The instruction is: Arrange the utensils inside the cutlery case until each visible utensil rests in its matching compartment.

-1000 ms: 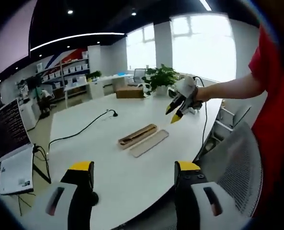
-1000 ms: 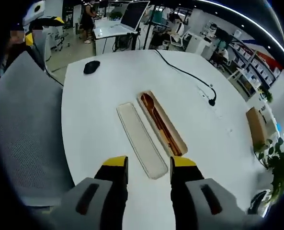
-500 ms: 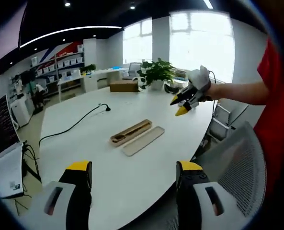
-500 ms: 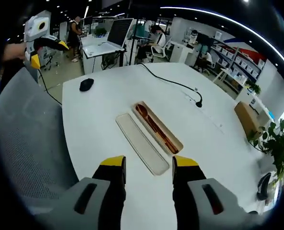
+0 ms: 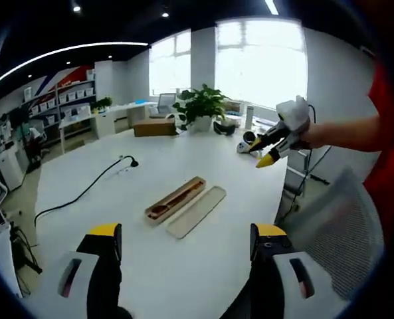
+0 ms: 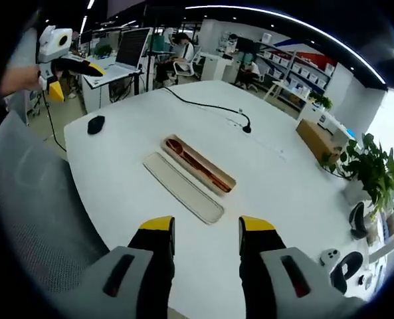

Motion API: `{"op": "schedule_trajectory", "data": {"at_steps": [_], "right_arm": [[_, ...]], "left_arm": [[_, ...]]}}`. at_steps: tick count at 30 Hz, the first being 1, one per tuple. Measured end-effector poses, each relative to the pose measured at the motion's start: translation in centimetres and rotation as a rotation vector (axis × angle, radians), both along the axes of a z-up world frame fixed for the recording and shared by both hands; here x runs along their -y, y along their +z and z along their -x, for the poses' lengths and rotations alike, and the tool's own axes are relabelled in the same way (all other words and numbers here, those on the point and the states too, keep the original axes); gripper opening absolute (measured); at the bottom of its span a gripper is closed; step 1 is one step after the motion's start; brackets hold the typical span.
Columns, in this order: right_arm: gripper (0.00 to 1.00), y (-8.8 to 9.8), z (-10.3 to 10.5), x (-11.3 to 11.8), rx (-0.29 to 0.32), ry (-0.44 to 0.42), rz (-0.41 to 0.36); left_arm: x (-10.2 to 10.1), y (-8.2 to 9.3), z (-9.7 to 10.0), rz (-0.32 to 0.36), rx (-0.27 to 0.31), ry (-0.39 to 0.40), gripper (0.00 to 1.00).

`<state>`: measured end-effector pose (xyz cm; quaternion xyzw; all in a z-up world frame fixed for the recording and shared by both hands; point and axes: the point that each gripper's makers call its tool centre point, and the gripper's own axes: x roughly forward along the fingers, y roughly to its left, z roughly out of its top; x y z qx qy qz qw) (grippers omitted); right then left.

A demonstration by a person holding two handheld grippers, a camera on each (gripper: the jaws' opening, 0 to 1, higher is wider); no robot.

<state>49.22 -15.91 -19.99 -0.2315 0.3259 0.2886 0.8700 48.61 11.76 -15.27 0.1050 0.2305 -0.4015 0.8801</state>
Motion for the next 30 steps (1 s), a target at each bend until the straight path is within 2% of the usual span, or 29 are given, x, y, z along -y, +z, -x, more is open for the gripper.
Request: {"op": "schedule_trajectory", "data": {"at_steps": [1, 5, 12, 16, 20, 24, 28, 30], "right_arm": [[0.38, -0.1, 0.1, 0.0, 0.001, 0.000, -0.002], [0.43, -1.2, -0.4, 0.2, -0.006, -0.022, -0.027], [0.42, -2.9, -1.3, -0.2, -0.011, -0.002, -0.028], [0.35, -4.4, -1.9, -0.1, -0.026, 0.027, 0.023], [0.35, -5.3, -2.4, 0.1, -0.052, 0.037, 0.027], [0.35, -5.9, -3.0, 0.8, -0.050, 0.051, 0.047], [0.35, -6.6, -3.0, 0.8, -0.053, 0.081, 0.049], [0.34, -7.3, -3.4, 0.9, -0.063, 0.102, 0.062]], "left_arm": [[0.4, -0.6, 0.0, 0.000, 0.001, -0.035, 0.80], [0.9, -3.2, -1.0, -0.012, -0.025, -0.049, 0.76], [2.6, -4.6, -2.5, 0.002, -0.034, -0.069, 0.73], [3.3, -5.8, -3.4, -0.025, -0.030, -0.084, 0.70], [3.9, -7.4, -4.3, -0.044, -0.062, -0.086, 0.69], [4.7, -8.2, -4.6, -0.046, -0.059, -0.102, 0.69], [5.0, -9.9, -4.7, -0.095, -0.070, -0.129, 0.67], [5.1, -10.7, -4.9, -0.094, -0.082, -0.129, 0.67]]}}
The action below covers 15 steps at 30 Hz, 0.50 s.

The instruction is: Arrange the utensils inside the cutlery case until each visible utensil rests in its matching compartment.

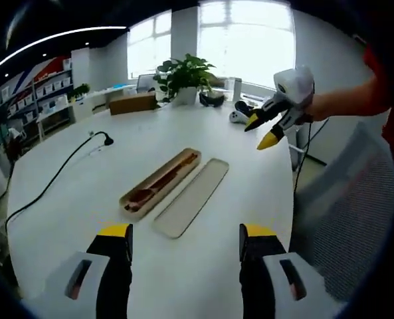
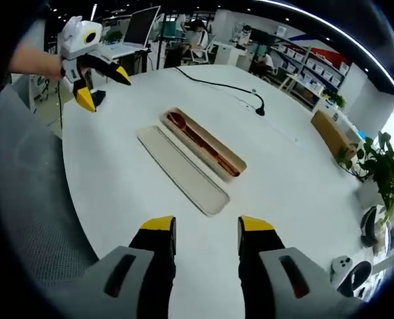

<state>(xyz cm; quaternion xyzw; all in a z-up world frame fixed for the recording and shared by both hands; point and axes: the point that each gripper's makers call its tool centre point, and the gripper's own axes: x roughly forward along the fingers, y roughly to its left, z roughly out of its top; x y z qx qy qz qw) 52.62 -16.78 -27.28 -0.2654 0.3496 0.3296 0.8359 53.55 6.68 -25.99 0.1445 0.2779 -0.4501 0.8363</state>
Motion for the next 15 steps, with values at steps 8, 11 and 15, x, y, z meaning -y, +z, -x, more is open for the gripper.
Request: {"op": "schedule_trajectory", "data": {"at_steps": [8, 11, 15], "right_arm": [[0.37, -2.1, -3.5, -1.4, -0.020, 0.091, 0.045], [0.44, -2.9, -3.9, -1.9, -0.061, 0.096, 0.027], [0.47, -4.4, -4.5, -1.4, -0.108, 0.050, 0.008]], "left_arm": [[0.7, -2.4, -3.6, -0.014, 0.000, 0.025, 0.68], [1.5, -3.0, -3.7, -0.013, -0.017, -0.001, 0.66], [1.9, -4.0, -4.2, -0.008, -0.047, 0.013, 0.65]]}}
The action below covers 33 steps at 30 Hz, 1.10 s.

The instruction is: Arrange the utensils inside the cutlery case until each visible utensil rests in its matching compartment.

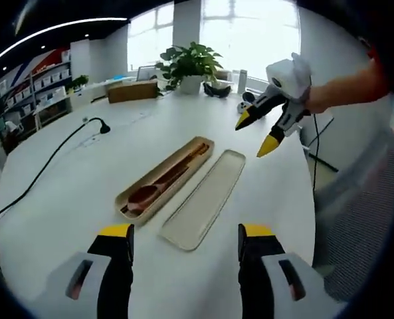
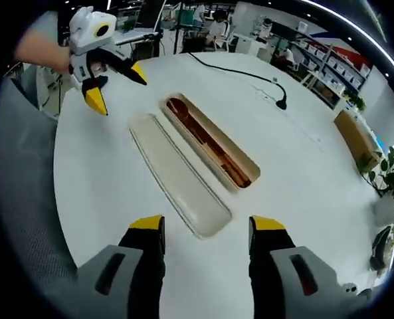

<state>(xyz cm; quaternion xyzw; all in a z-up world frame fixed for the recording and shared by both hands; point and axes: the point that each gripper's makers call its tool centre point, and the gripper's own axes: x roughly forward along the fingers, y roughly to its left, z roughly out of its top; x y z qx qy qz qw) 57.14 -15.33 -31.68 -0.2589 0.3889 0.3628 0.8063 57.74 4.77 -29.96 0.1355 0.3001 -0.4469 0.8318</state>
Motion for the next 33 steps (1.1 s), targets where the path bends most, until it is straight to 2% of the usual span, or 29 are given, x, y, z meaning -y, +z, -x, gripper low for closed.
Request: {"op": "schedule_trajectory", "data": {"at_steps": [6, 9, 18, 23, 30, 33], "right_arm": [[0.44, -0.9, -0.3, 0.0, -0.006, 0.017, 0.013], [0.38, -1.2, -0.1, -1.0, -0.002, 0.088, 0.021], [0.47, -2.4, -0.9, -1.6, -0.028, 0.079, 0.017], [0.52, -3.6, -0.9, -1.3, -0.082, 0.061, 0.018], [0.44, -3.6, -0.5, -1.8, -0.092, 0.079, 0.008], [0.40, -3.5, 0.1, -2.5, -0.081, 0.155, 0.027]], "left_arm": [[0.9, -1.2, -0.2, 0.013, -0.020, 0.021, 0.64], [1.7, -1.7, -0.1, -0.005, -0.005, 0.007, 0.61], [2.2, -2.4, -0.7, -0.002, -0.021, -0.001, 0.62], [2.2, -3.2, -0.8, -0.014, -0.042, -0.004, 0.62], [2.5, -3.6, -0.8, 0.001, -0.060, 0.012, 0.60], [2.6, -3.8, -0.5, 0.002, -0.062, 0.008, 0.60]]}}
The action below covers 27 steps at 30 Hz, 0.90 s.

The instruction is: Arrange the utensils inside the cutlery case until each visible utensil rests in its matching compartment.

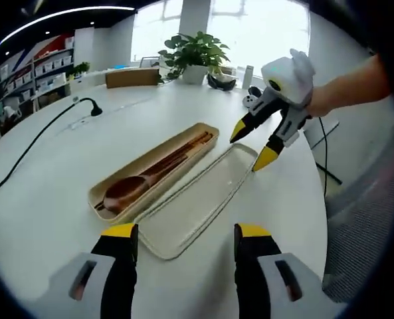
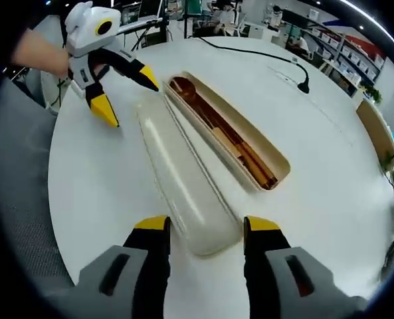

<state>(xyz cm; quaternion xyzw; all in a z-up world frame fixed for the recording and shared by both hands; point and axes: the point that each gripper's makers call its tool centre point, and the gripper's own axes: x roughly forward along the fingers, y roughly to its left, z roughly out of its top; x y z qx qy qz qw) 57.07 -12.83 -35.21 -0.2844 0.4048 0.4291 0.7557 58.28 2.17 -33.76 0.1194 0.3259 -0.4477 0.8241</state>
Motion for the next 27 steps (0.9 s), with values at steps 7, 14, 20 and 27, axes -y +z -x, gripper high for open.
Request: {"op": "schedule_trajectory", "data": {"at_steps": [7, 14, 20, 27], "right_arm": [[0.35, 0.1, 1.0, -1.2, 0.019, 0.164, 0.044], [0.34, 0.1, 2.6, -2.1, 0.008, 0.249, 0.031], [0.34, 0.0, 4.2, -3.1, 0.005, 0.352, 0.035], [0.34, -0.1, 5.1, -4.4, -0.034, 0.408, 0.014]], "left_arm": [[-0.1, 0.0, 0.5, 0.002, -0.003, 0.003, 0.61], [-1.3, 0.2, 1.6, -0.020, 0.019, -0.009, 0.61], [-1.9, 0.2, 2.0, -0.004, 0.009, -0.002, 0.61], [-1.3, -0.2, 4.2, -0.042, 0.022, -0.125, 0.63]]}}
